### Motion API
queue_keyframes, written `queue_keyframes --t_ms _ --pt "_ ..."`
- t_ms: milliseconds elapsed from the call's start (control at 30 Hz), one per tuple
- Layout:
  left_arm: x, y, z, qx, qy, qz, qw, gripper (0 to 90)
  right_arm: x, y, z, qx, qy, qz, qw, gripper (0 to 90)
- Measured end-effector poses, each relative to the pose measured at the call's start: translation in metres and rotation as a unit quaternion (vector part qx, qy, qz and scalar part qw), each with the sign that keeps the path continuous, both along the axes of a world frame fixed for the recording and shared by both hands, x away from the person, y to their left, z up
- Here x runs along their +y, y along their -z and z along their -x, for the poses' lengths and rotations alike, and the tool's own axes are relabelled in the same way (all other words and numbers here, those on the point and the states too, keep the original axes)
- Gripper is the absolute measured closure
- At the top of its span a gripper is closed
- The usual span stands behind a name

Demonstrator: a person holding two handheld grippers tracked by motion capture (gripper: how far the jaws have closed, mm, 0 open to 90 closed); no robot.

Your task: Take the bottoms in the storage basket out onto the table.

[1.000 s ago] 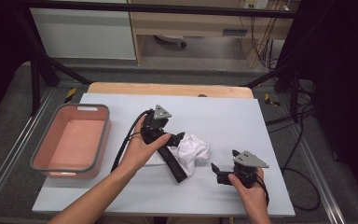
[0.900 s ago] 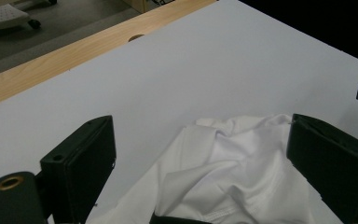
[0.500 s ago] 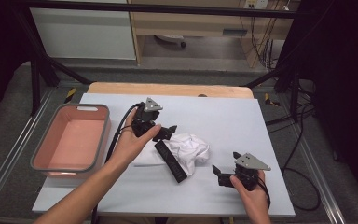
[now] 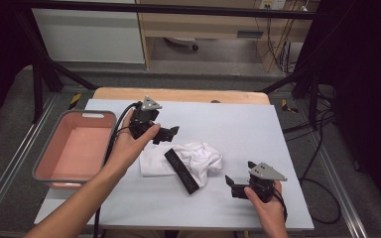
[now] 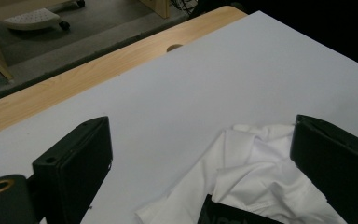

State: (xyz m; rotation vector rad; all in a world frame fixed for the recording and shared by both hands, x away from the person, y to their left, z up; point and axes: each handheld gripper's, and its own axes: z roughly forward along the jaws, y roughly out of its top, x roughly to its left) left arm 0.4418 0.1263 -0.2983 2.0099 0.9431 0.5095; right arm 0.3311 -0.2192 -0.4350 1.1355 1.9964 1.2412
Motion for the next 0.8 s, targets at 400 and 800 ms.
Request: queue_keyframes --t_ms 400,800 --pt "0.015 -0.015 0.005 -0.009 -0.01 0.007 0.9999 5.8 0.0 0.0 0.0 0.001 0.0 0.005 1.0 4.6" --pt "0.04 -0.026 0.004 -0.017 -0.031 0.001 0.9994 6.0 0.001 0.0 0.001 0.004 -0.001 0.007 1.0 4.7"
